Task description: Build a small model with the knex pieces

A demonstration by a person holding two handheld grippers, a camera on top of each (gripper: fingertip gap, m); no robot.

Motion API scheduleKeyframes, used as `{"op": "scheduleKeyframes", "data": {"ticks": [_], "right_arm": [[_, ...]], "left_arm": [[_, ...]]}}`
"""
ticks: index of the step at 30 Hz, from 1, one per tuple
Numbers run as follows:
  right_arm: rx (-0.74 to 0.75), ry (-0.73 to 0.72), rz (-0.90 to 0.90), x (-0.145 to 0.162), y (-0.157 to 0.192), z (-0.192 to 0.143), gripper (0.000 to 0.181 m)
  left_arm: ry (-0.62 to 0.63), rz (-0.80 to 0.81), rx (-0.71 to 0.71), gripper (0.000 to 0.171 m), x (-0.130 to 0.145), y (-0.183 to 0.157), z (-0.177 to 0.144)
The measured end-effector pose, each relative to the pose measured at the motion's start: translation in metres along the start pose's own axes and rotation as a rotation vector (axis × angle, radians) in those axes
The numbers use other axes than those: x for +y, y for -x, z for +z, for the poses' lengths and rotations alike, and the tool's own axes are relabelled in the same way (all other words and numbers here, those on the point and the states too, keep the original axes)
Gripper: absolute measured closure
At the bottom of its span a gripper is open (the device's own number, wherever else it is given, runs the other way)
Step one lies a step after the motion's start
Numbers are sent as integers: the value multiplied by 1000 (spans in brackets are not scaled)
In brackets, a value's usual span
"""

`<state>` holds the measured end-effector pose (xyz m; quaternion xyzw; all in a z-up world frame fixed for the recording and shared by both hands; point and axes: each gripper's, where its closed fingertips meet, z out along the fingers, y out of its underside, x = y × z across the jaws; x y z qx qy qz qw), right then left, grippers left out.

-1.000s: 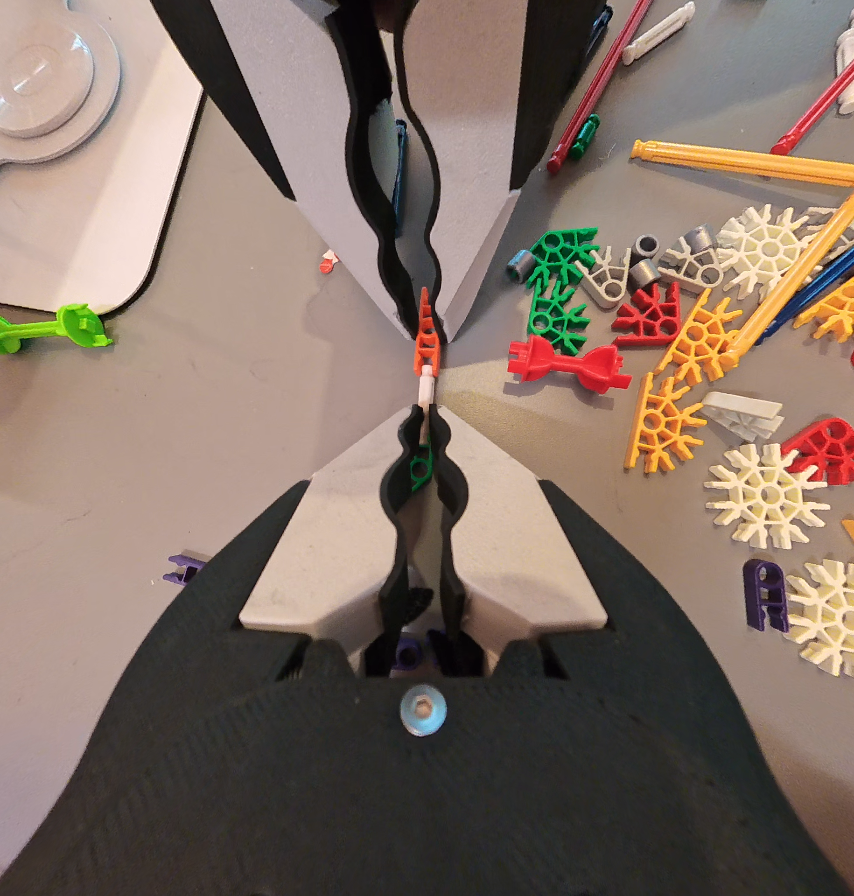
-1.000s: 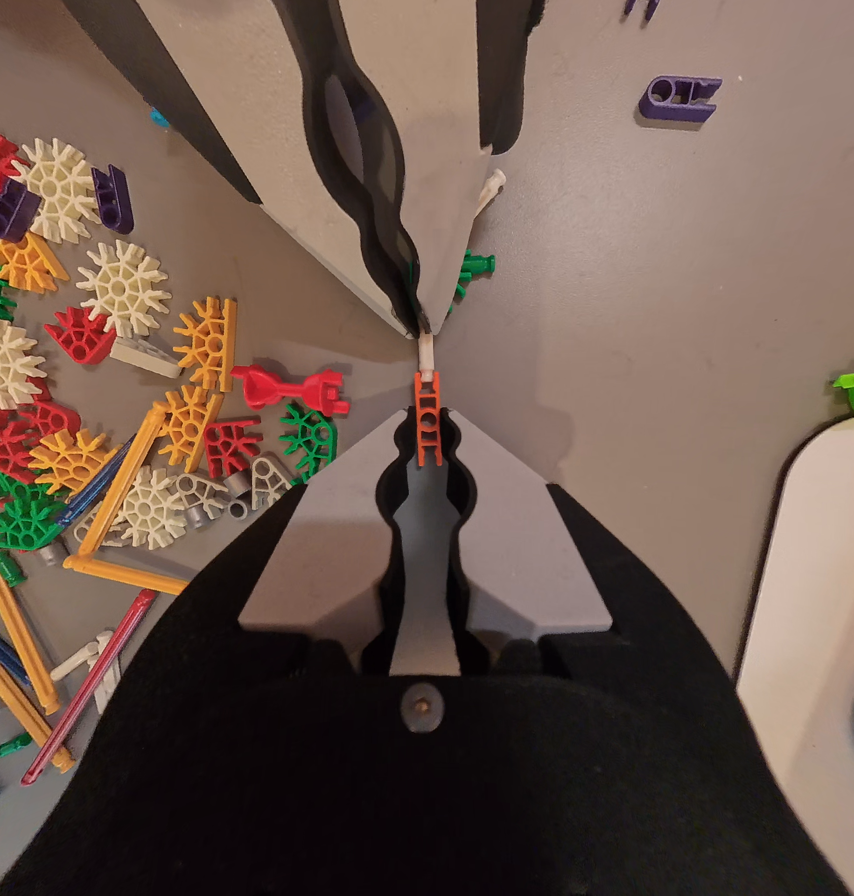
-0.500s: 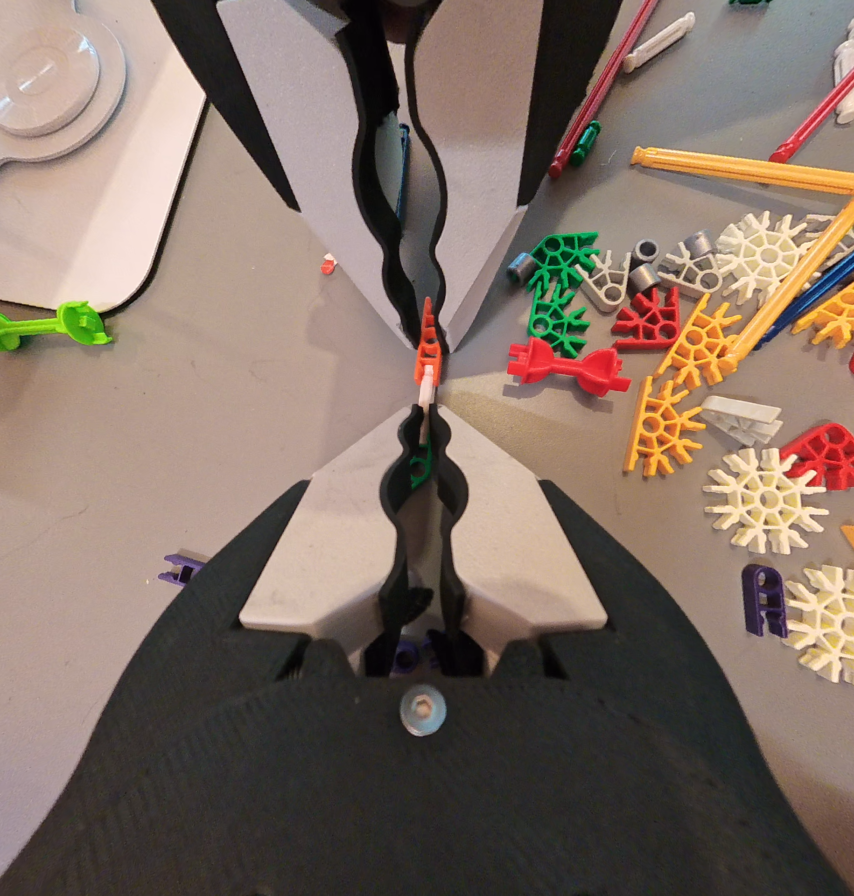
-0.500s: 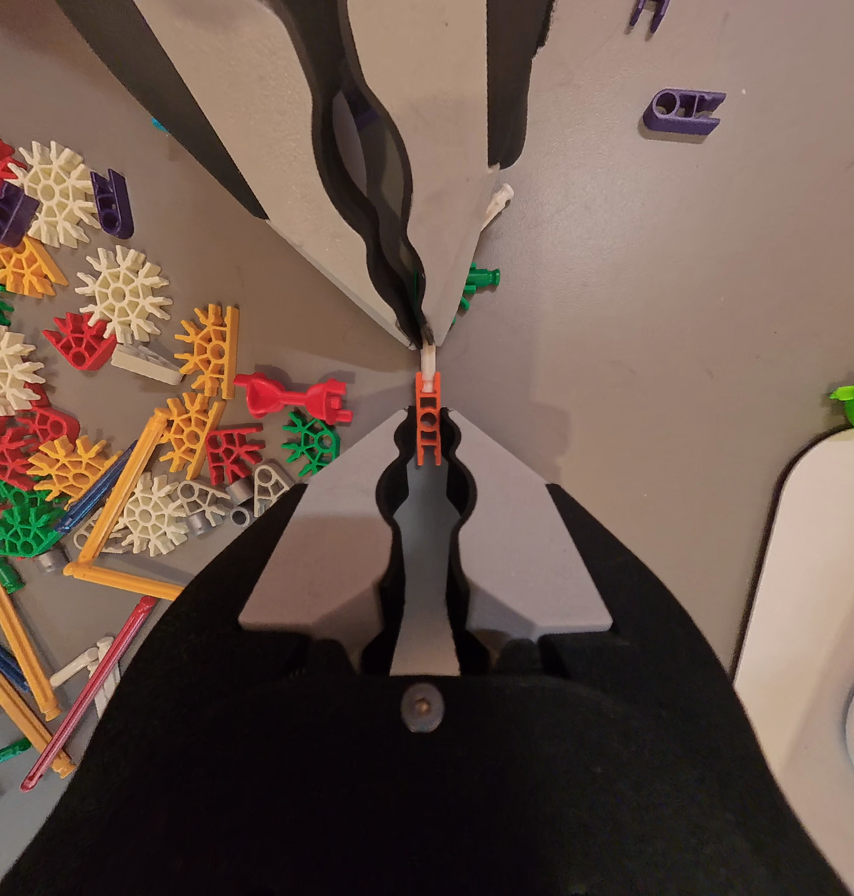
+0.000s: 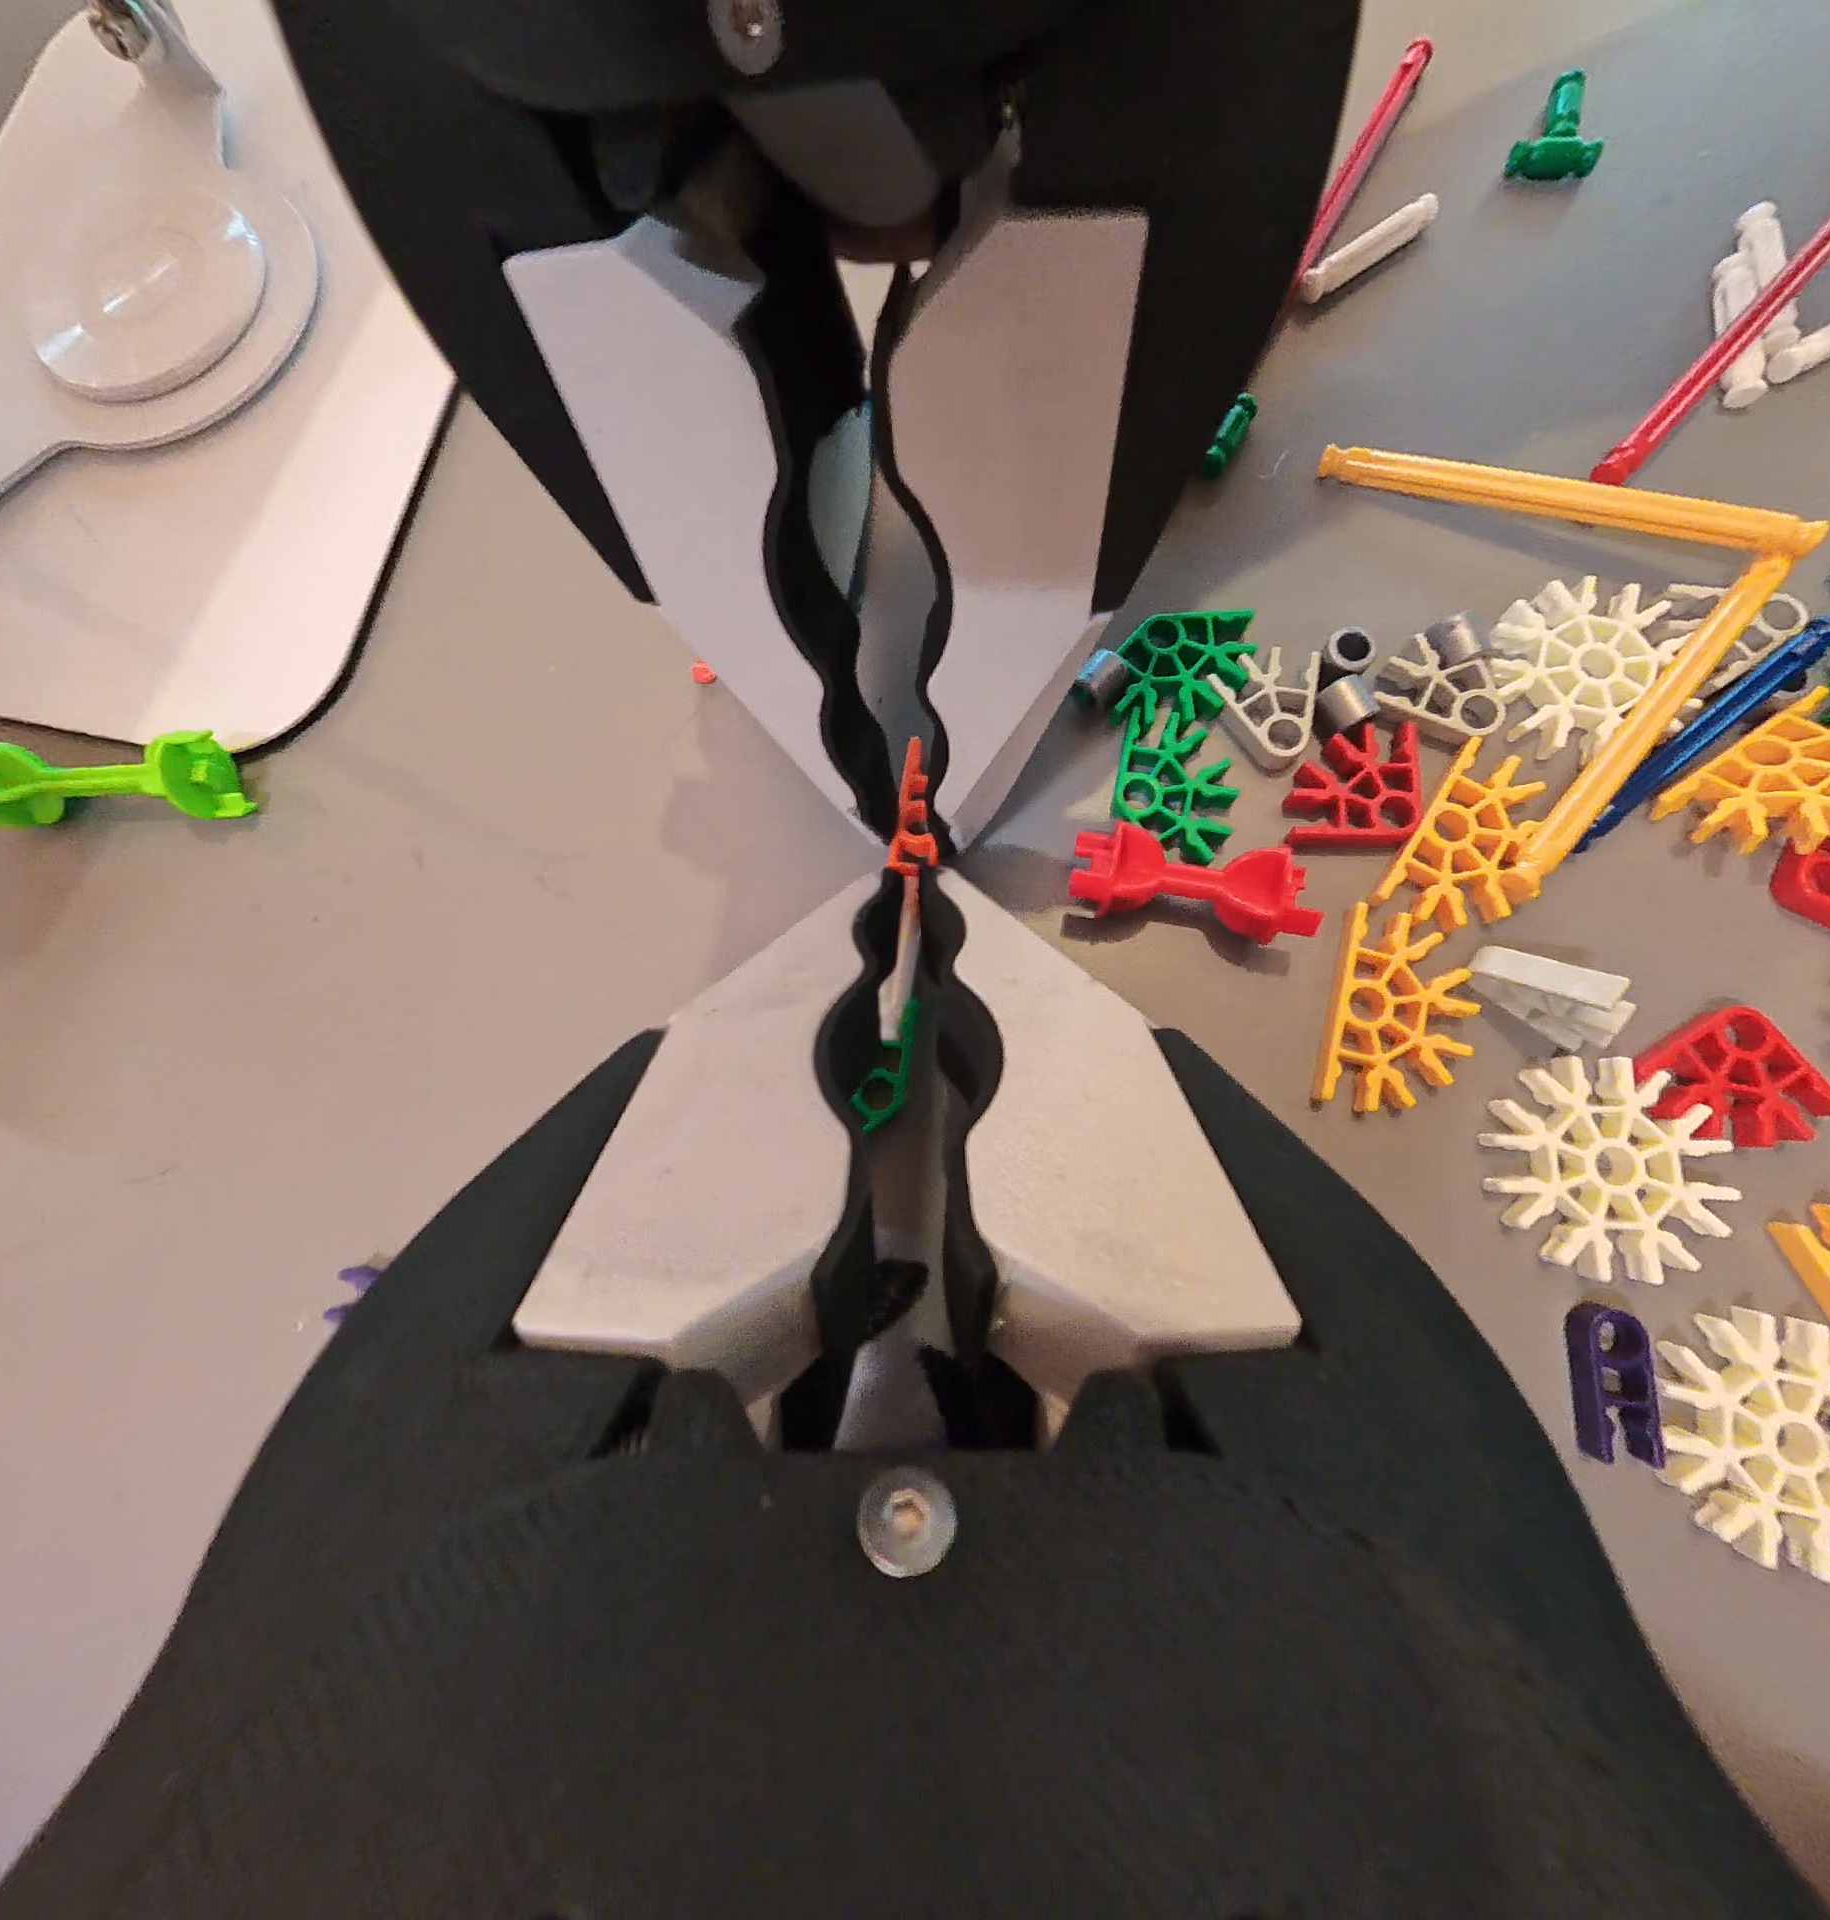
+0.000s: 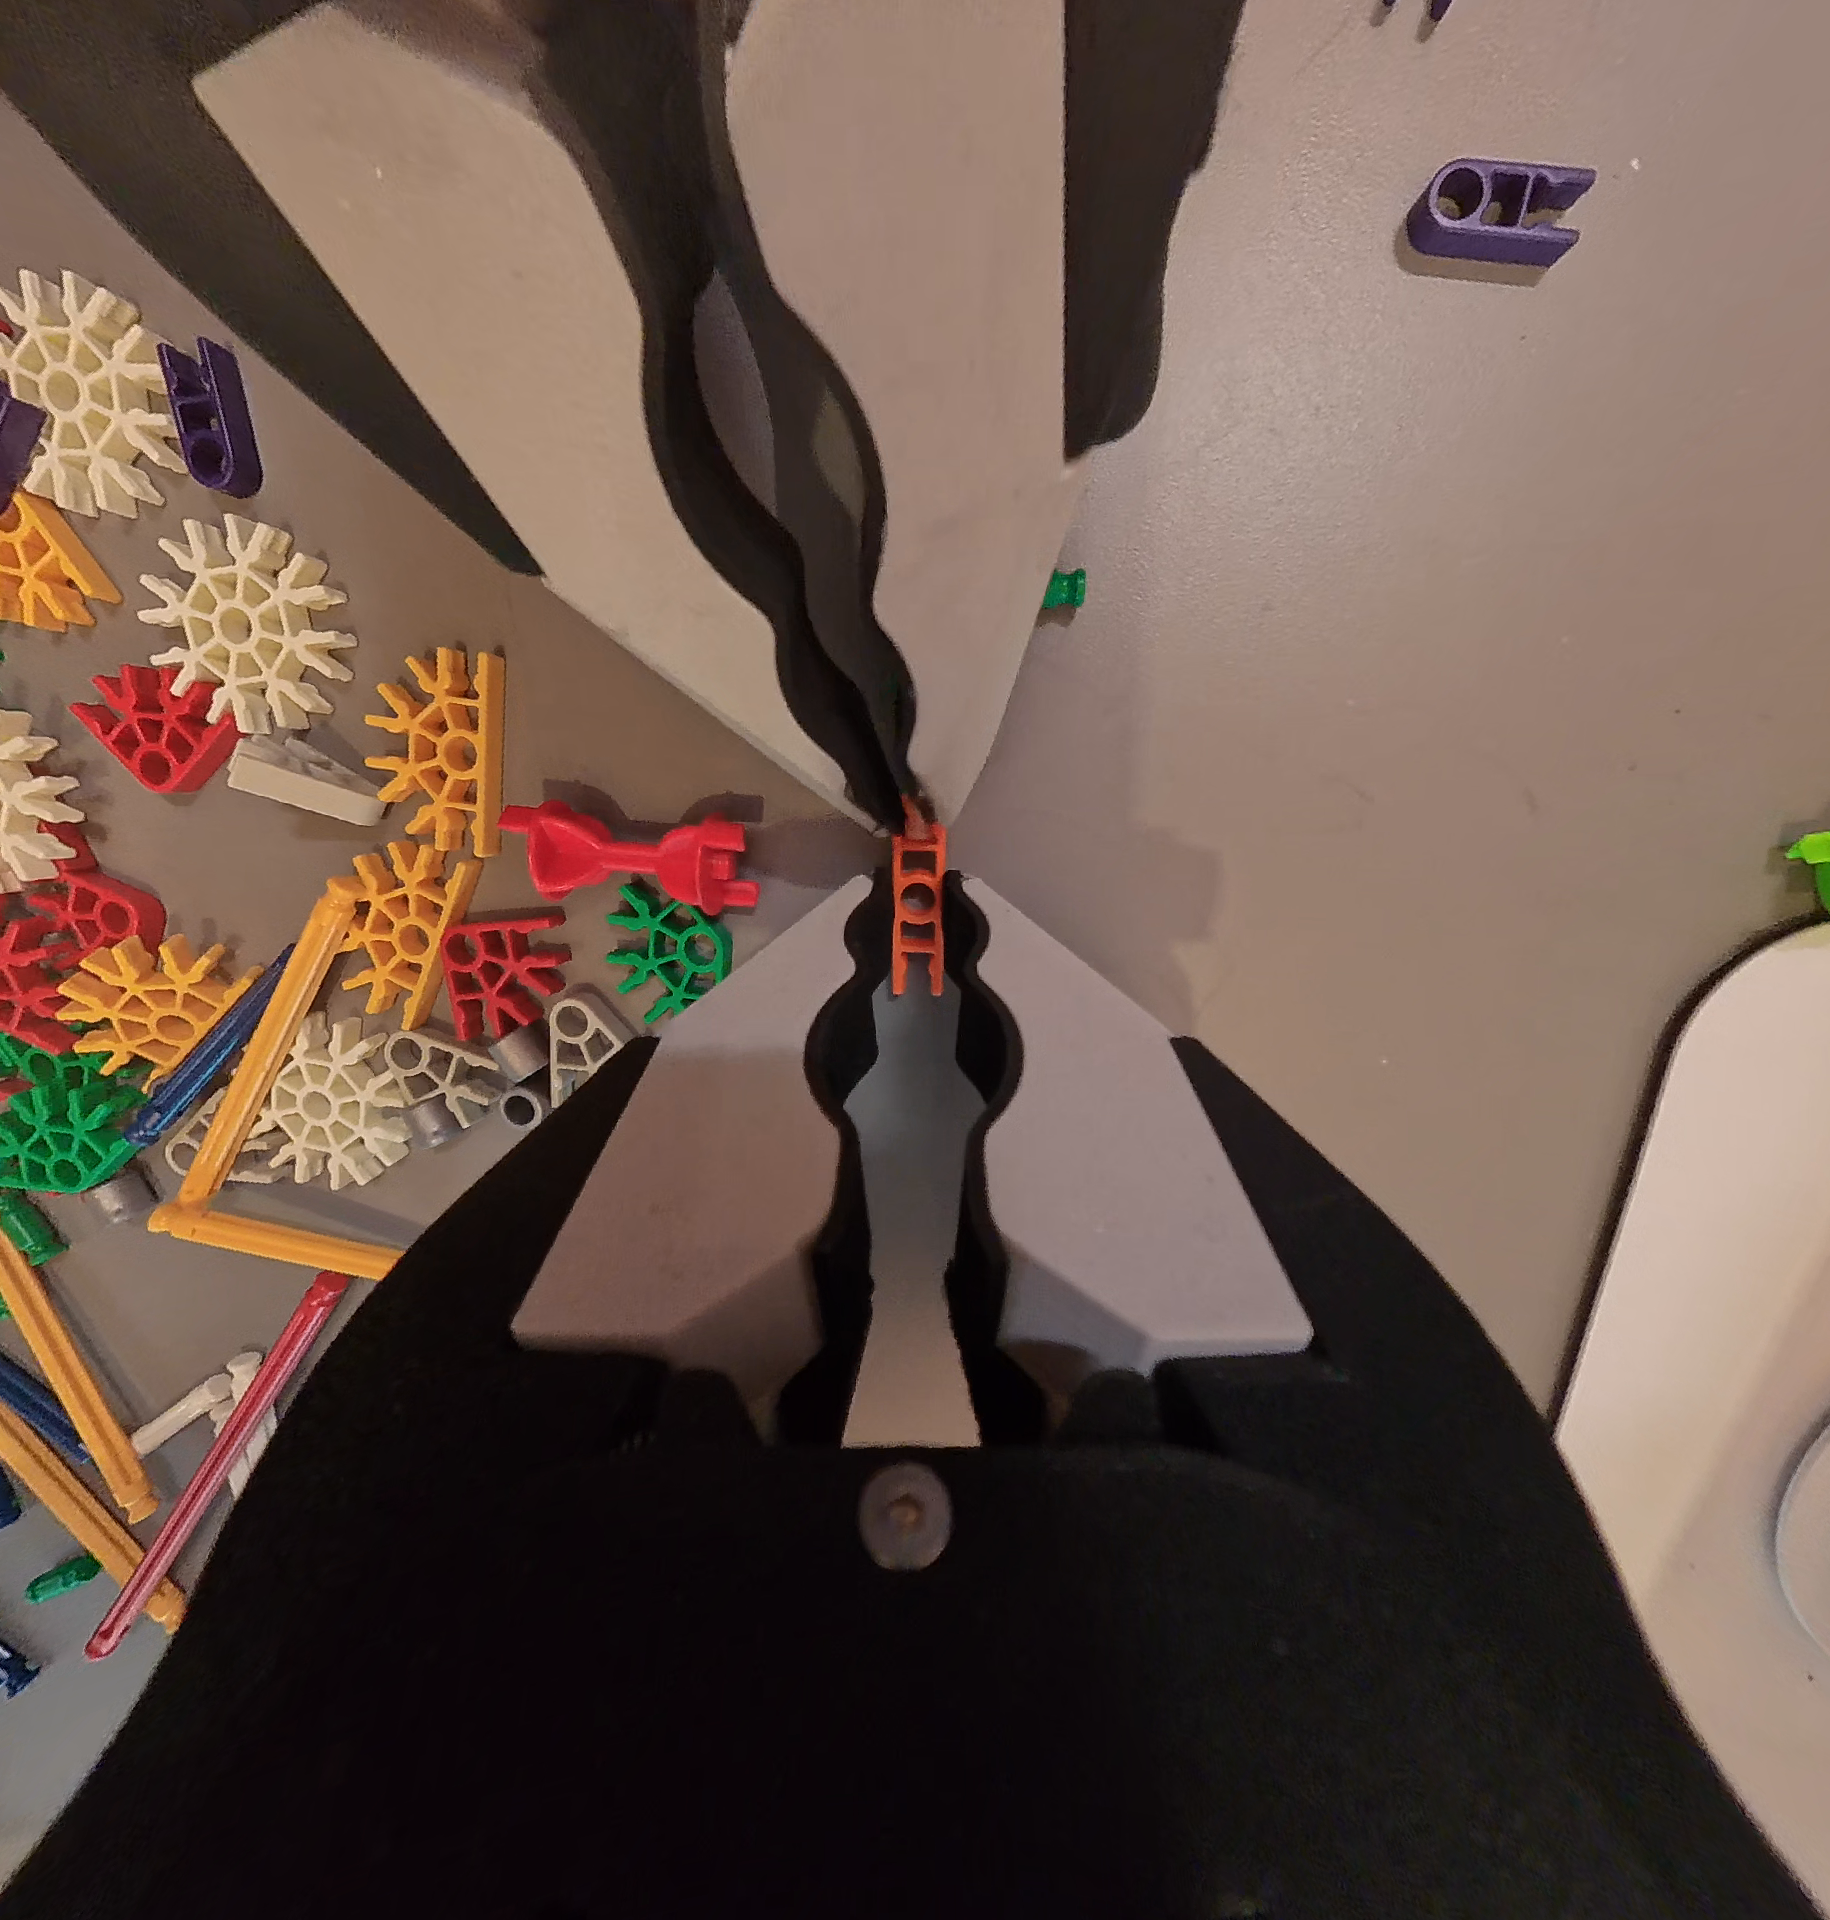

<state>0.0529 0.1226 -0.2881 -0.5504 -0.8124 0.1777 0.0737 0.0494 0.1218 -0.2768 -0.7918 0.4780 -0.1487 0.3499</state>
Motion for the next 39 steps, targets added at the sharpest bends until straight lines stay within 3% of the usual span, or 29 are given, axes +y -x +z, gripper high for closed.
{"op": "scheduleKeyframes", "data": {"ticks": [39], "right_arm": [[-41, -2, 6, -1, 1, 1, 174]], "left_arm": [[-40, 14, -73, 171, 4, 2, 2]]}}
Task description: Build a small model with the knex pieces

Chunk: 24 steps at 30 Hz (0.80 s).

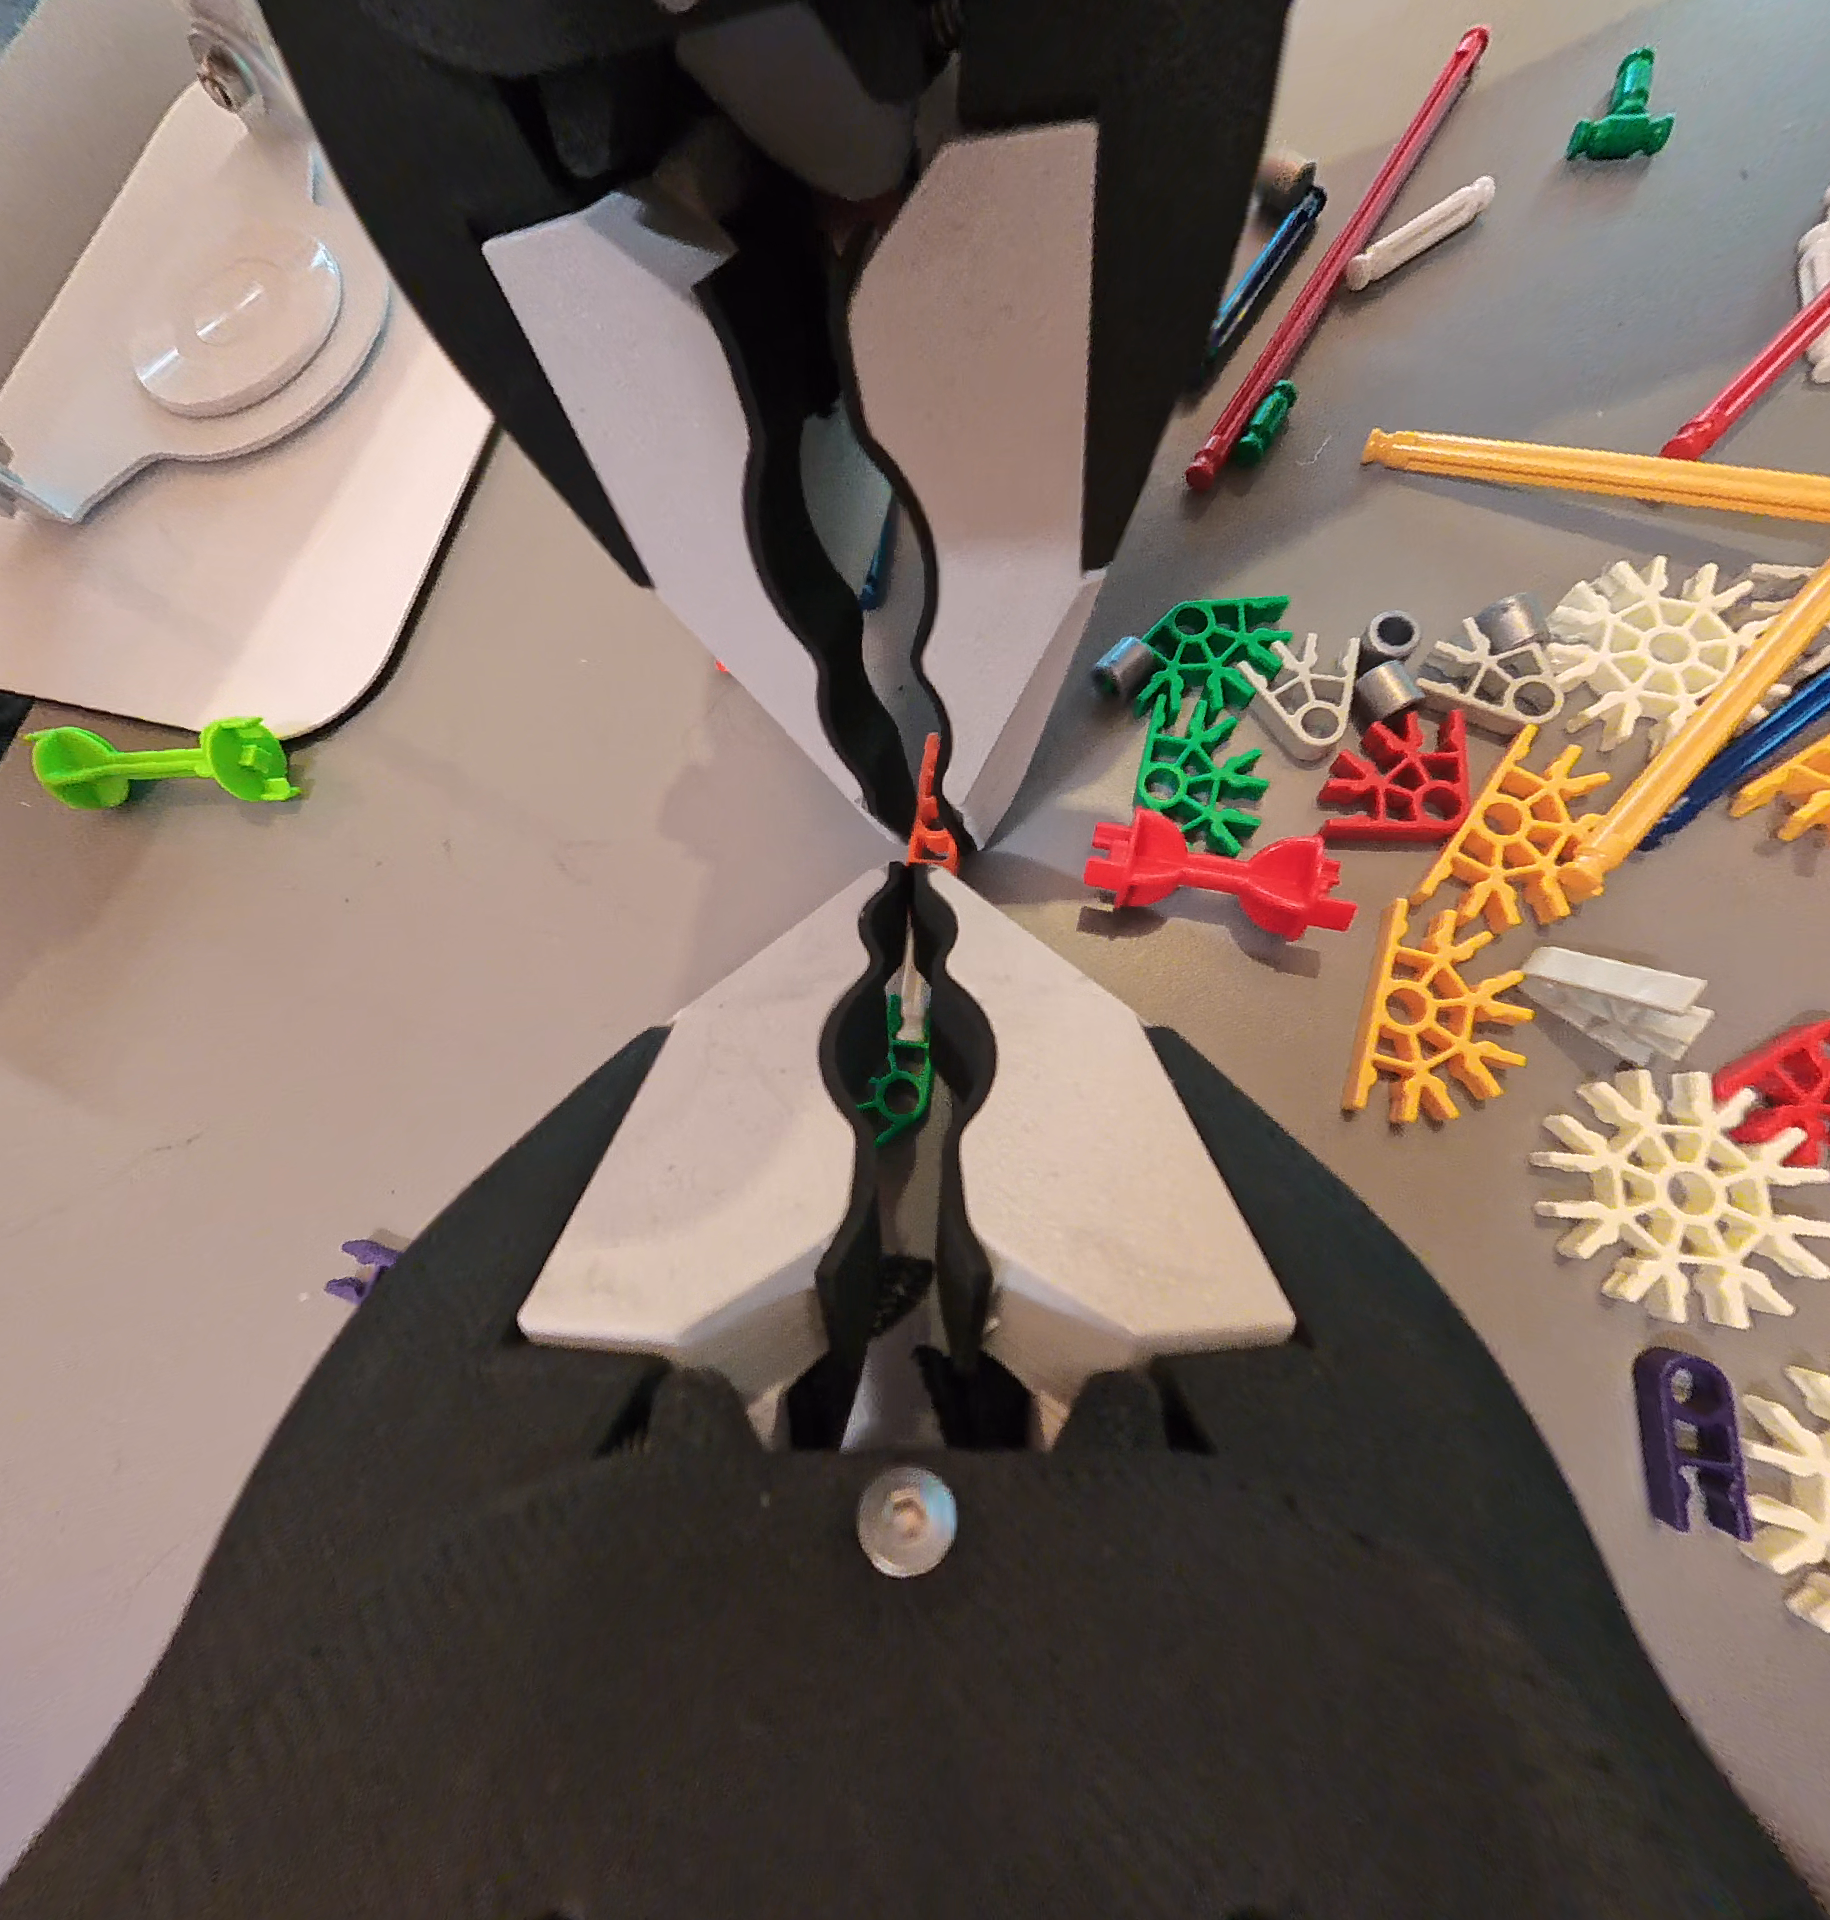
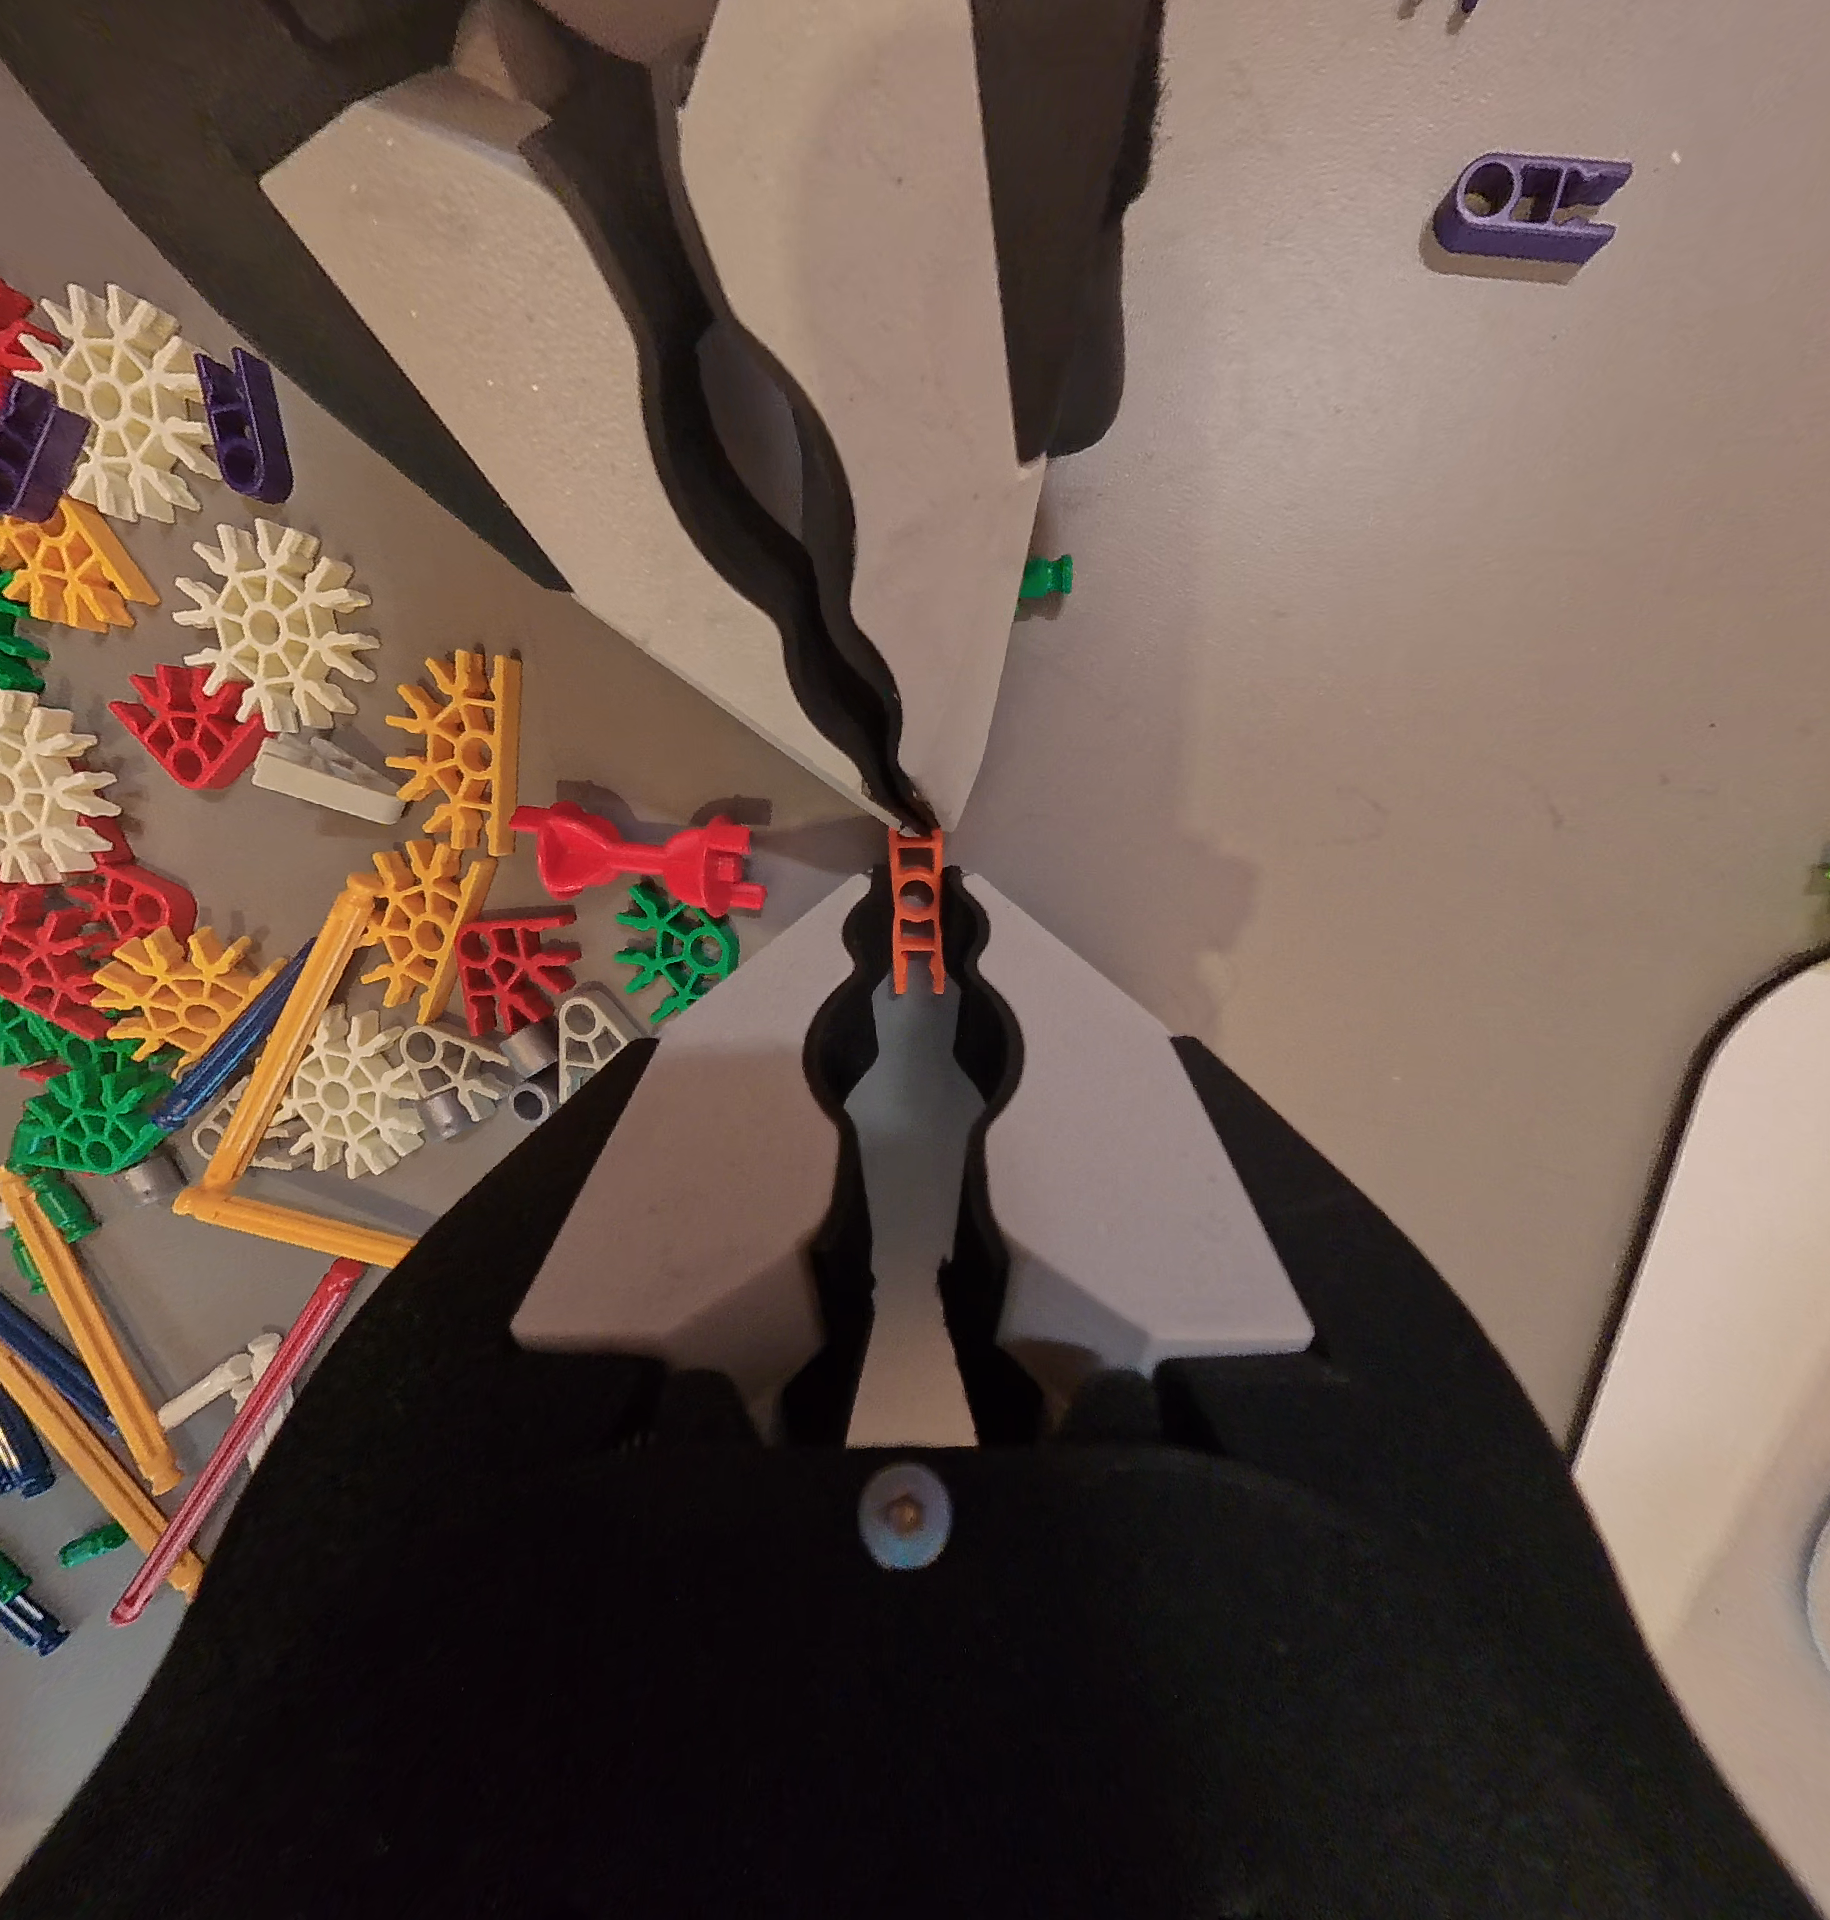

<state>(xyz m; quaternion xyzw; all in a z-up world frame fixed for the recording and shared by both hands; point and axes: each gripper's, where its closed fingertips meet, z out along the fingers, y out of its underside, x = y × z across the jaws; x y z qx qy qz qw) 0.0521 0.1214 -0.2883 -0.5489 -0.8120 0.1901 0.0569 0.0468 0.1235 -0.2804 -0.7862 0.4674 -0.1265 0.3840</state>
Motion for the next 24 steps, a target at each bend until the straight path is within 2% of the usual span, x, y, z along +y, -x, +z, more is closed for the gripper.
{"op": "scheduleKeyframes", "data": {"ticks": [7, 14, 17, 22, 24], "right_arm": [[12, 28, -4, 0, 0, 1, 174], [29, 105, -13, 0, -1, 1, 174], [27, 58, 22, -3, 0, 1, 174], [67, 65, 58, -2, -1, 1, 174], [57, 68, 66, -1, 1, 0, 168]], "left_arm": [[2, 90, -65, 171, 2, -3, 2], [11, 25, -45, 171, 3, -2, 2], [33, -22, -18, 171, 4, 0, -2], [57, -49, -37, 154, 14, 6, -23], [57, -65, -50, 153, 18, 7, -30]]}}
